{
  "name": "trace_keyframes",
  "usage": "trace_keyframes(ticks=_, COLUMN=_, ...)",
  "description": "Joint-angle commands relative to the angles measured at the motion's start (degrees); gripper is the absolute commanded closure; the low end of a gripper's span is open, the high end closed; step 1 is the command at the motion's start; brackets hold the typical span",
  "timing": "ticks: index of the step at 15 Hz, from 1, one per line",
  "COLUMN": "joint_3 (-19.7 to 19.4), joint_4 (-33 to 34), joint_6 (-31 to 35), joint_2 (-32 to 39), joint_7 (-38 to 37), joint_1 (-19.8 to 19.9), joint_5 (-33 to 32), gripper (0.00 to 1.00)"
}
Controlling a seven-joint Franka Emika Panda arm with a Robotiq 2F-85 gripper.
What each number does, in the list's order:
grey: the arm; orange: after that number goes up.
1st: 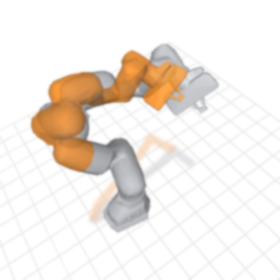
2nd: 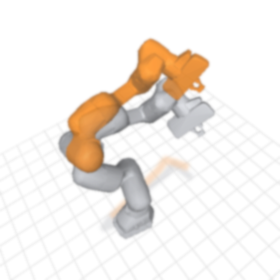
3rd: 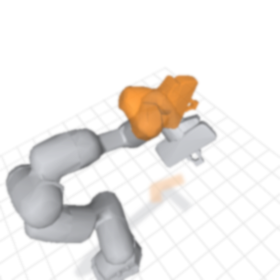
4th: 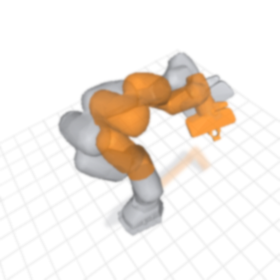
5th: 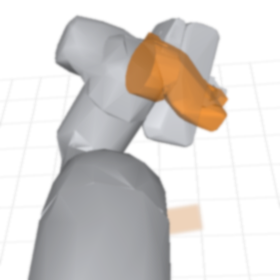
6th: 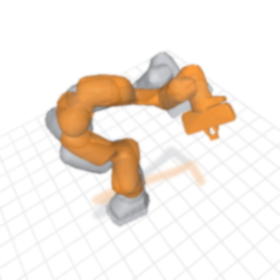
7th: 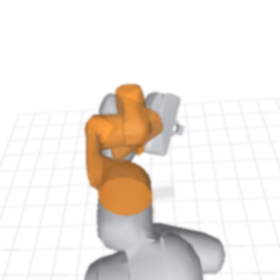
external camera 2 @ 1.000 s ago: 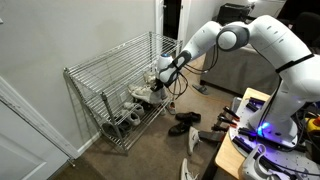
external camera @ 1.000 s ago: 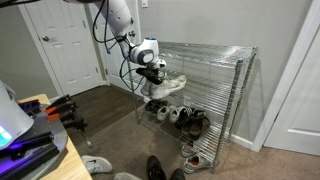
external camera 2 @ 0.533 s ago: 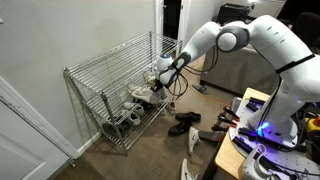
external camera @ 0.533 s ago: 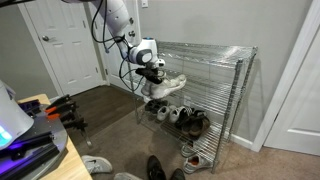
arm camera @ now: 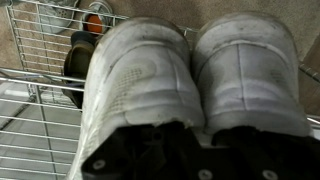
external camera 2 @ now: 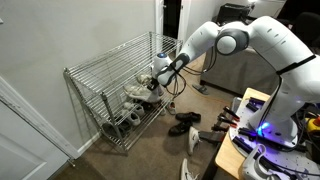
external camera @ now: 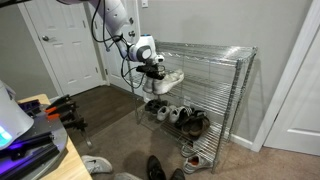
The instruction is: Remove the sneakers from the first to the second shelf on the shoe rack
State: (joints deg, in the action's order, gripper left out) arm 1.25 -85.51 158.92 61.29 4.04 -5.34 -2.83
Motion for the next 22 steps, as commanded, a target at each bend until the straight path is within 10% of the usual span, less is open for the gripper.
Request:
trace_keyframes(ticks=1, joint_3=-2.29, joint_4=1.46, joint_6=2.62, joint_2=-1.47, joint_7=-1.89, joint_1=-2.41, joint_5=-1.58, gripper=0.95)
trace_keyframes(ticks=6, joint_3=-2.43, joint_4=0.99, joint_6=2.43, joint_2=-1.50, joint_7=-1.82, joint_1=-1.97, joint_5=-0.95, gripper=0.95)
trace_keyframes(ticks=7, joint_3=-2.16, joint_4=0.79, joint_6=2.45, joint_2=-1.67, joint_7=-1.71, joint_1=-1.74, joint_5=-0.78, gripper=0.64)
trace_keyframes(ticks=16, joint_3=2.11, joint_4=-1.50, joint_6=-1.84, joint_2=-3.77, joint_7=2.01, joint_1=1.80, joint_5=0.02, gripper=0.06)
trace_keyframes(ticks=22, joint_3=4.40, joint_4=-3.72, joint_6=-0.50, joint_2=-5.14, joint_7=2.93, joint_1=3.93, joint_5=0.20, gripper=0.00)
